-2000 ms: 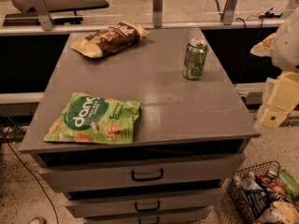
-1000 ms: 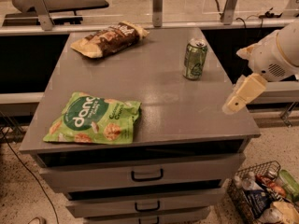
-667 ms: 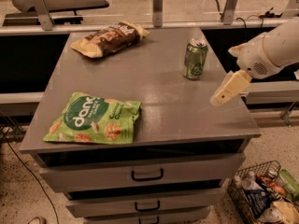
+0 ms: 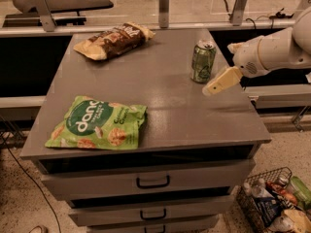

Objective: Knock green can over

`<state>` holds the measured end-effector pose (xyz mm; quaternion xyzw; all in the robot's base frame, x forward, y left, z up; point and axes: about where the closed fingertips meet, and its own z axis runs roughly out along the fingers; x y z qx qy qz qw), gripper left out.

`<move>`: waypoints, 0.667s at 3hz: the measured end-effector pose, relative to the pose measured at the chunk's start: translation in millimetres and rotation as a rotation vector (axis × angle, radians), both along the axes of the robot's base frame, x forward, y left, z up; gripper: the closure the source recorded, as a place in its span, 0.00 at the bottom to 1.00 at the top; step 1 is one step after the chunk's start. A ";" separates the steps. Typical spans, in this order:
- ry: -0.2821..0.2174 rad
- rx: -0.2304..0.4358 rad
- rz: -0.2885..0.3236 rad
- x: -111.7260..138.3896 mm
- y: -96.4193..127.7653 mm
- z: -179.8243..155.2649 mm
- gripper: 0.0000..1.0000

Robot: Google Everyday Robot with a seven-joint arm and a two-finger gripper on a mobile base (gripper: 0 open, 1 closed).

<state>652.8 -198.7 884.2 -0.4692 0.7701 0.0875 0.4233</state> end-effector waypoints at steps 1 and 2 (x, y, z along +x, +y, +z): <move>-0.036 0.119 0.006 20.9 19.2 0.9 0.00; -0.053 0.261 0.024 30.7 38.6 2.9 0.00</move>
Offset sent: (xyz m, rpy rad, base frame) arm 0.0401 0.0607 0.0137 0.4743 -0.0778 0.0484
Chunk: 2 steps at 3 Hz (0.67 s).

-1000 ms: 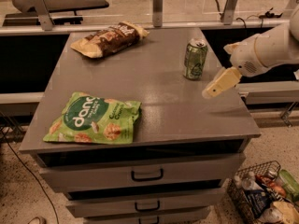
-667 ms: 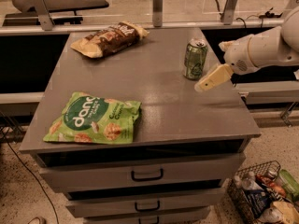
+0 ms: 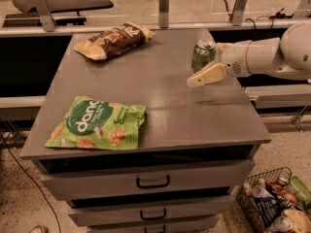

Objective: Knock green can over

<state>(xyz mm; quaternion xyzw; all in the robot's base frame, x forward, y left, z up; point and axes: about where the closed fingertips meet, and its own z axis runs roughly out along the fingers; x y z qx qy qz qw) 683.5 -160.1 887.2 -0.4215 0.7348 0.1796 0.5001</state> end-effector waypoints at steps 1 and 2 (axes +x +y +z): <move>-0.032 0.154 0.053 0.0 26.8 16.5 0.00; -0.073 0.258 0.123 -0.7 69.3 43.5 0.00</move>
Offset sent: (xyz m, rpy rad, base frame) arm -0.0031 0.1186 0.0807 0.3811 -0.1312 0.2092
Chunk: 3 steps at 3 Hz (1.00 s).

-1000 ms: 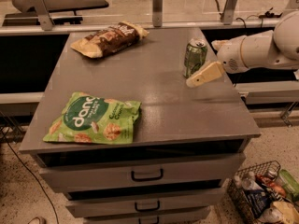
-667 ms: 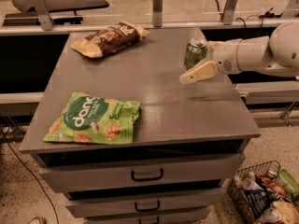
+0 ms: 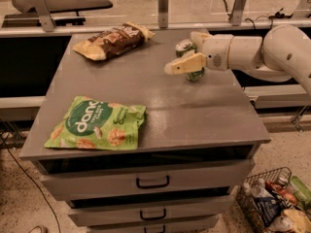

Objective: Knock green can over

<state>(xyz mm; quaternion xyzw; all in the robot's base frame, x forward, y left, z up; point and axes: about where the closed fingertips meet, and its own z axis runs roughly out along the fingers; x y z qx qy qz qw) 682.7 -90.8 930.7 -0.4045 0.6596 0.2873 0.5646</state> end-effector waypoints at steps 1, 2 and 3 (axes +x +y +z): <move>-0.004 0.075 0.046 -0.8 48.3 20.8 0.00; 0.006 0.110 0.064 -1.3 77.2 27.9 0.00; 0.009 0.091 0.052 -5.7 67.0 18.5 0.00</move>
Offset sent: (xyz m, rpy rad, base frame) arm -0.0008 0.1025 0.0355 0.1467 0.0164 0.0744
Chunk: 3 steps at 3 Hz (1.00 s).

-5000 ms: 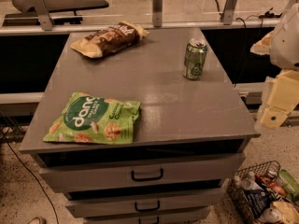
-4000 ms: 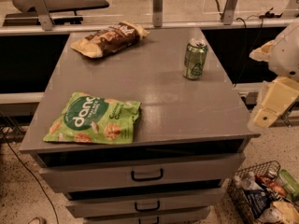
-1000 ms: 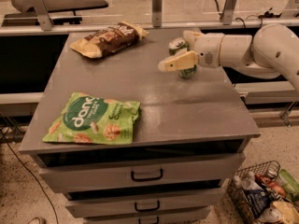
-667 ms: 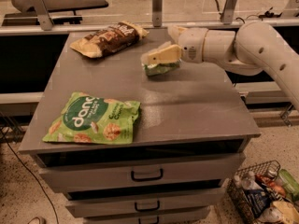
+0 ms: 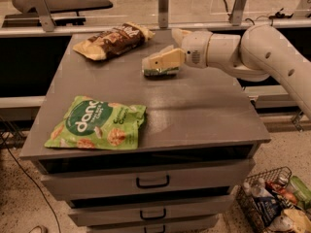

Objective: Knock green can over

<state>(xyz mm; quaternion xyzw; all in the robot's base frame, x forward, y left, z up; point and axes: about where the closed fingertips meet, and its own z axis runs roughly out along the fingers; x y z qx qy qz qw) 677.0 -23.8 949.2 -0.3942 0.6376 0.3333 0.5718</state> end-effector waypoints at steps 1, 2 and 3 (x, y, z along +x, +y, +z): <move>-0.012 -0.049 -0.022 -8.3 -30.6 -10.7 0.00; -0.045 -0.129 -0.023 -16.8 -70.1 -18.9 0.00; -0.052 -0.184 -0.009 -21.8 -101.9 -24.1 0.00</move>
Offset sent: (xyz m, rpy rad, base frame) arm -0.0255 -0.1091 -0.0238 -0.1974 -0.0765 -0.0276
